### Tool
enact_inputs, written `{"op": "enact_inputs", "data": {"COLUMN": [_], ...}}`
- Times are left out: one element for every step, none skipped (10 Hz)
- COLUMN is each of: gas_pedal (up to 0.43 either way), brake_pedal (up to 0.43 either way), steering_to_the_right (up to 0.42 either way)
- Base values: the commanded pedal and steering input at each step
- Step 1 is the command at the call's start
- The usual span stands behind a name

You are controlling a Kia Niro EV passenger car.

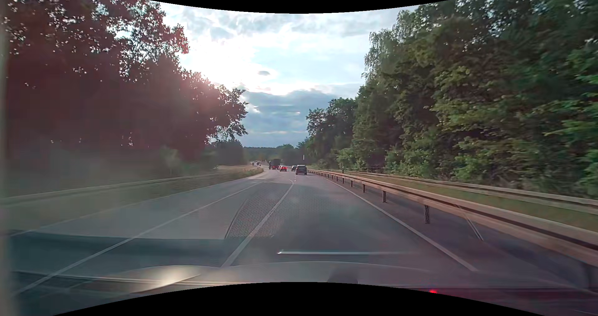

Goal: Follow the waypoints while adhering to traffic rules and regulations

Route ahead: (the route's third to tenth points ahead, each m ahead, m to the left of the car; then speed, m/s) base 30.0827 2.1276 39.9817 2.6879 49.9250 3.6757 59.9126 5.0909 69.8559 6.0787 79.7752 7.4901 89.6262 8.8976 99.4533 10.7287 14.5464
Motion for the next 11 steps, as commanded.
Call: {"op": "enact_inputs", "data": {"gas_pedal": [0.0, 0.0, 0.0, 0.0, 0.0, 0.0, 0.0, 0.0, 0.0, 0.0, 0.0], "brake_pedal": [0.0, 0.0, 0.0, 0.0, 0.0, 0.0, 0.0, 0.0, 0.0, 0.0, 0.0], "steering_to_the_right": [-0.011, -0.012, -0.014, -0.016, -0.019, -0.021, -0.023, -0.025, -0.027, -0.028, -0.029]}}
